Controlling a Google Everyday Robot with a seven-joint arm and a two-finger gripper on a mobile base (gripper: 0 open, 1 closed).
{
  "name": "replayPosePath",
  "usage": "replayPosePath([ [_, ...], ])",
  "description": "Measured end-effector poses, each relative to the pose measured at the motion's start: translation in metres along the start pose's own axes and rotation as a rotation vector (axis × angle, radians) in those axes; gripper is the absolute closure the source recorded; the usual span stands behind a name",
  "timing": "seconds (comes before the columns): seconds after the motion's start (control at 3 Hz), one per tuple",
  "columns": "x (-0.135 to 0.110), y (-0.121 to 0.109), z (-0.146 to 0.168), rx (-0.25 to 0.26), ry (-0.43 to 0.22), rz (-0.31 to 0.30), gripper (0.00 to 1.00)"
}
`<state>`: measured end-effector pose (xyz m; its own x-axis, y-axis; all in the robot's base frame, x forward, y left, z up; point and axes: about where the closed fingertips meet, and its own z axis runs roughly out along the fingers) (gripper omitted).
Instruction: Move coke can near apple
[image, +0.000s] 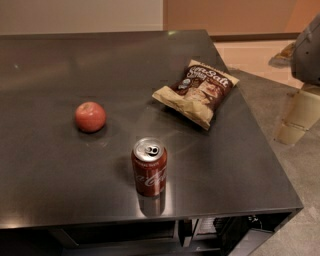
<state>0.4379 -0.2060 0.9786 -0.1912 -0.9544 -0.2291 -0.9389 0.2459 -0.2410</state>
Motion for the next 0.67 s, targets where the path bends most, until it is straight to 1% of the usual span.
replayPosePath([
  [0.33,-0.022,0.008,0.005,-0.038,-0.07,-0.049,0.0],
  [0.67,-0.054,0.027,0.024,-0.118,-0.162,-0.118,0.0],
])
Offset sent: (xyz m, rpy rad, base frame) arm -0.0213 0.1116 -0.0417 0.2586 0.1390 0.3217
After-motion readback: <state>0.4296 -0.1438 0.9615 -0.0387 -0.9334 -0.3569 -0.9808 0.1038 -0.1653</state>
